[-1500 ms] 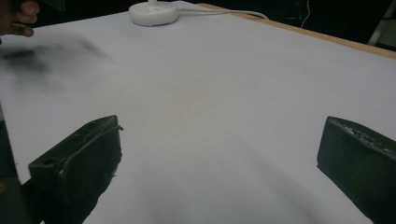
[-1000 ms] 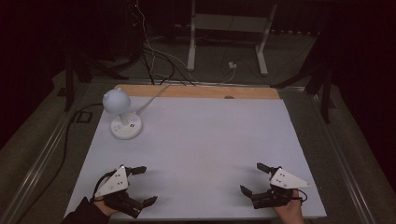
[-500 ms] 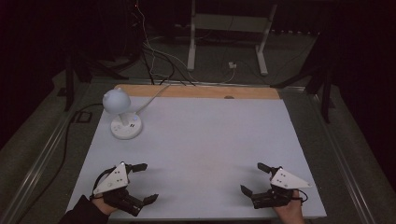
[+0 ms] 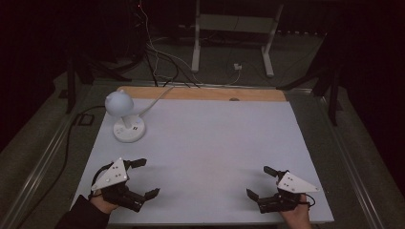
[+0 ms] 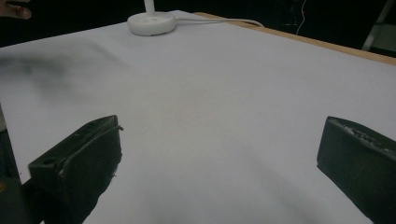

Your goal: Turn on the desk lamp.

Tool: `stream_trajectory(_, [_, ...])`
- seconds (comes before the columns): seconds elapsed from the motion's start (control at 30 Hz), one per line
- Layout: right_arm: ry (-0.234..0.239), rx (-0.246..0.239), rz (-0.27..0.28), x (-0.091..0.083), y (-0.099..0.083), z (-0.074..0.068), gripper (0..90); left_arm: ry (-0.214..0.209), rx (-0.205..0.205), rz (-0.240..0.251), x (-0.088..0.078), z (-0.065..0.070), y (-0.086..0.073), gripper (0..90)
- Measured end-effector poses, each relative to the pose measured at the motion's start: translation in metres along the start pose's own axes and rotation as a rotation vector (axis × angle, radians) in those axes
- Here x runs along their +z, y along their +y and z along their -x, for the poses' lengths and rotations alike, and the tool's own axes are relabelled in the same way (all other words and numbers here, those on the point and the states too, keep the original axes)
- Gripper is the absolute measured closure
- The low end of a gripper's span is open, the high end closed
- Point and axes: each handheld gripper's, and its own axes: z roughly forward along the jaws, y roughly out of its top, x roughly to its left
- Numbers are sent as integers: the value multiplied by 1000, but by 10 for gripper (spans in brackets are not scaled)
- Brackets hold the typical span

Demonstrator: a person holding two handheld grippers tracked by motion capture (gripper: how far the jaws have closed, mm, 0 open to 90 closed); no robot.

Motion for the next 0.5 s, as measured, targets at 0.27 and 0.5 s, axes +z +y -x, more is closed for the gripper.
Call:
stream_trajectory(0.27, [0,3,-1,0,0,1,0,26,-12,-5,1,-7,3,3])
stream_trajectory(0.5, [0,7,-1,-1,-1,1,0,76,-20,2,-1,-17,5,4])
